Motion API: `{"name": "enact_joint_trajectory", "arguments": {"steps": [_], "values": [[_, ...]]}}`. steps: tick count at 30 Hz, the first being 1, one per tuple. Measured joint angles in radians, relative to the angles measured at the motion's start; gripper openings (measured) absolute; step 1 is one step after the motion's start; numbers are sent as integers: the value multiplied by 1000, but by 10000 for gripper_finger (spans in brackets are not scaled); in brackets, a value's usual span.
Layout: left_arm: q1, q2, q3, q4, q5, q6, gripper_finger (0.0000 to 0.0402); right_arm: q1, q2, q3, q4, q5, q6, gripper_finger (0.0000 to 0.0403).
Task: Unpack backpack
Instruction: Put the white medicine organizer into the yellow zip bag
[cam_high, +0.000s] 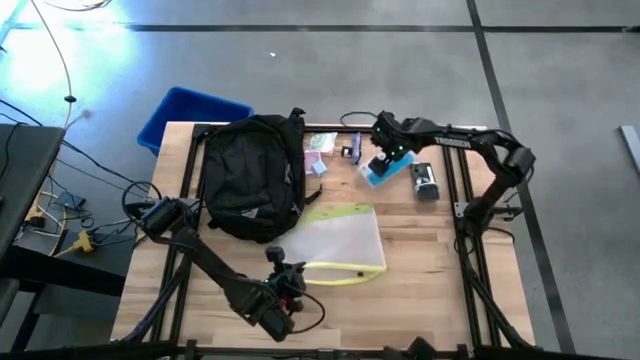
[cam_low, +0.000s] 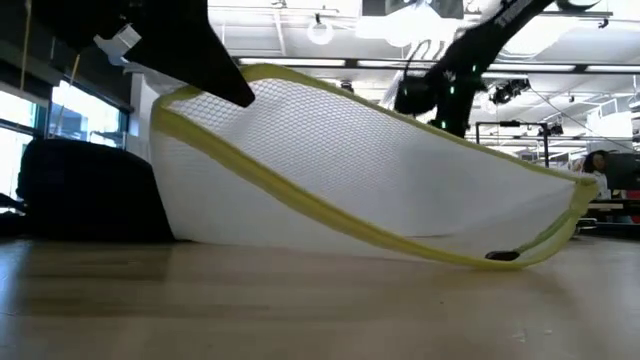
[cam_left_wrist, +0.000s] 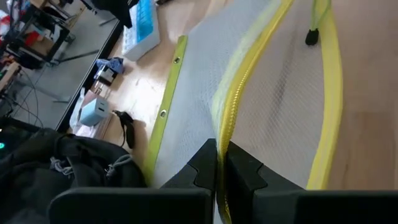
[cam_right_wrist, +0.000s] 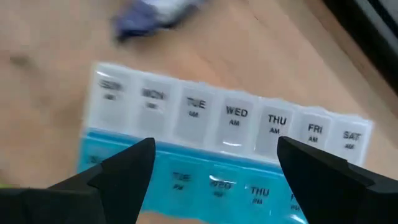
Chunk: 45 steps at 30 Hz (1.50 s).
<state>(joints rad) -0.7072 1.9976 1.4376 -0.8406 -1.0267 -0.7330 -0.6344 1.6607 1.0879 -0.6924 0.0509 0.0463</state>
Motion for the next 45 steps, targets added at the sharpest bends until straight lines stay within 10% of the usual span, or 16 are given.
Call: {"name": "enact_joint_trajectory", "arguments": {"steps": [14,28,35,45], "values": [[-74,0,0,0,-8,-127,0,203,-12,3,122,183,358,325],[-119,21,-1,5,-30,-200,0,424,86,3,133,15,463,325],[-119,21,-1,18,-32,-199,0,426,92,4,128,260,421,322],[-117,21,-1,27,-43,-189,0,308,107,1,142,336,364,183]]}}
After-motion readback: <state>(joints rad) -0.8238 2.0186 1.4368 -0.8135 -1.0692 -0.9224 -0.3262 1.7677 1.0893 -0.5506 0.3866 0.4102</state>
